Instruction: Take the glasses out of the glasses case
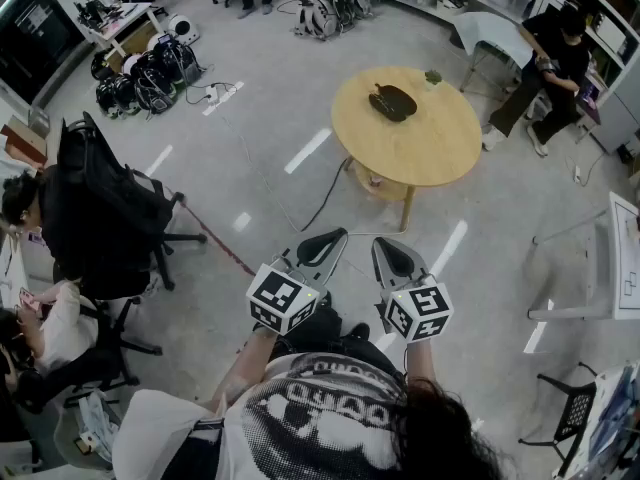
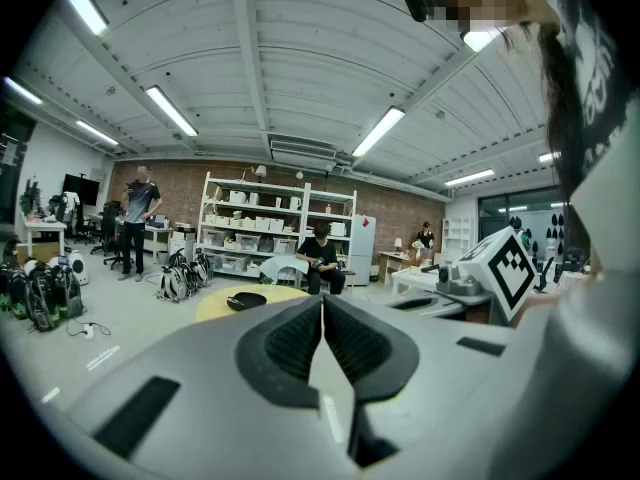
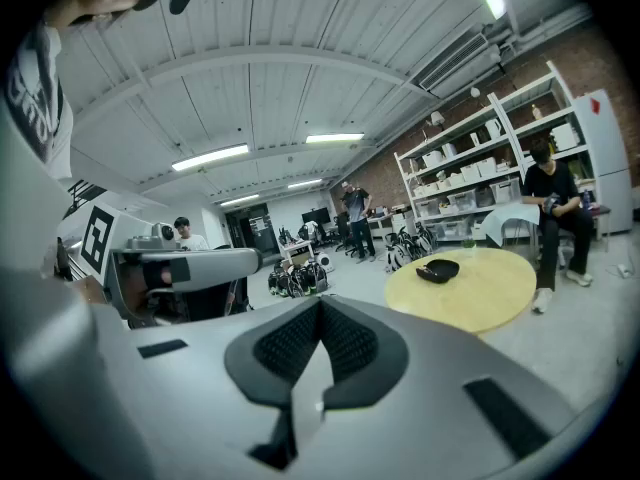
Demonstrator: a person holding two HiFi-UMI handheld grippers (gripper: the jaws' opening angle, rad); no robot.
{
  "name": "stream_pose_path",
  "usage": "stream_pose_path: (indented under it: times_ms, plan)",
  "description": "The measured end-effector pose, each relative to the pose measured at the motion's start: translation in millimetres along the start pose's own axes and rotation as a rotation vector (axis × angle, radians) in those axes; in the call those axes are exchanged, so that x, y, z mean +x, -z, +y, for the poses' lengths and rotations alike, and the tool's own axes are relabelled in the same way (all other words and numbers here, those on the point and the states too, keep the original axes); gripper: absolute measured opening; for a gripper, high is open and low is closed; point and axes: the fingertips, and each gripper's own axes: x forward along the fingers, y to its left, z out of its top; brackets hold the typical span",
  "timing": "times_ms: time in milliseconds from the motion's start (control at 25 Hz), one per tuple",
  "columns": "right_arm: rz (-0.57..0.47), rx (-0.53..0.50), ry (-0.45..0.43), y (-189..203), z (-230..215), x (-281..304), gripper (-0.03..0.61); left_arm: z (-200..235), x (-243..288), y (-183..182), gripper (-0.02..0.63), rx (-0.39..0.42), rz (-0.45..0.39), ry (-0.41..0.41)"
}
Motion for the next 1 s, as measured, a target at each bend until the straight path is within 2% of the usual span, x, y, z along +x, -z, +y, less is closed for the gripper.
stream_pose_path:
  times_ms: [160, 560, 800, 1000]
  plan:
    - [-0.021, 0.026, 0.007, -7.4, 7.2, 30.9, -0.005, 30.0, -5.8, 4.5, 0.015, 0.002, 0.002, 0.010]
    - [-0.041, 0.012, 0.045, -21.0, 24.5, 102.4, -0.003, 110.7, -18.2, 9.9, 0.015, 0.037, 0.013, 0.024]
    - [-0.013, 0.027, 0.089, -2.3, 26.3, 113.1, -0.003, 123.2, -18.1, 30.4, 0.015, 0.015, 0.032, 0.074]
    - [0.022, 0.026, 0.117, -4.0, 6.3, 117.3, -0.003, 127.1, 3.0, 31.4, 0.015, -0.011, 0.043, 0.098]
